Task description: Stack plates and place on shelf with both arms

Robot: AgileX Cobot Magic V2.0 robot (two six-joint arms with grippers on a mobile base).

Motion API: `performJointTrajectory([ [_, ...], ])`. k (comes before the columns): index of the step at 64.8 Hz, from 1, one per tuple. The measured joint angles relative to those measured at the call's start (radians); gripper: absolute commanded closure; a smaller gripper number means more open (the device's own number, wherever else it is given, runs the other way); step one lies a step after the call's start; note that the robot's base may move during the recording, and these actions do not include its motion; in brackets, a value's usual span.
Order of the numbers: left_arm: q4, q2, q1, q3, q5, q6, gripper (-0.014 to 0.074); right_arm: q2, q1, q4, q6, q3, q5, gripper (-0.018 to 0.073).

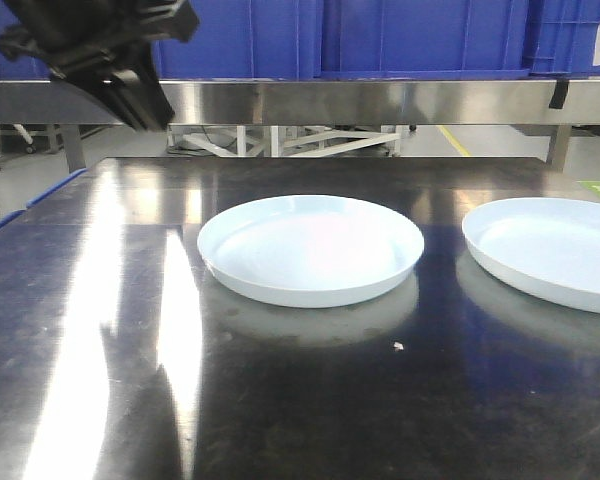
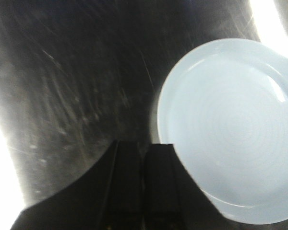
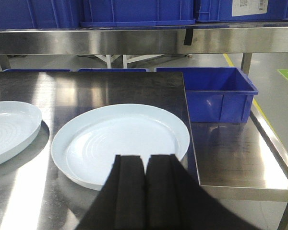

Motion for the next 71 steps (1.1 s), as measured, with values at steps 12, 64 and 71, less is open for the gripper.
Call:
performJointTrajectory([
  [12,0.072,-0.207,0.000,0.255,-0.268,0.000,0.0511,0.000,0.000,0.000,0.000,0.000,0.000,0.0504],
  [64,0.061,-1.089,0.169,1.006,-0.686,-0.003,0.0510,0.000,0.000,0.000,0.000,0.000,0.000,0.0504],
  [71,0.061,-1.102,0.169,1.006,-0.697,-0.003,0.0510,0.000,0.000,0.000,0.000,0.000,0.000,0.0504],
])
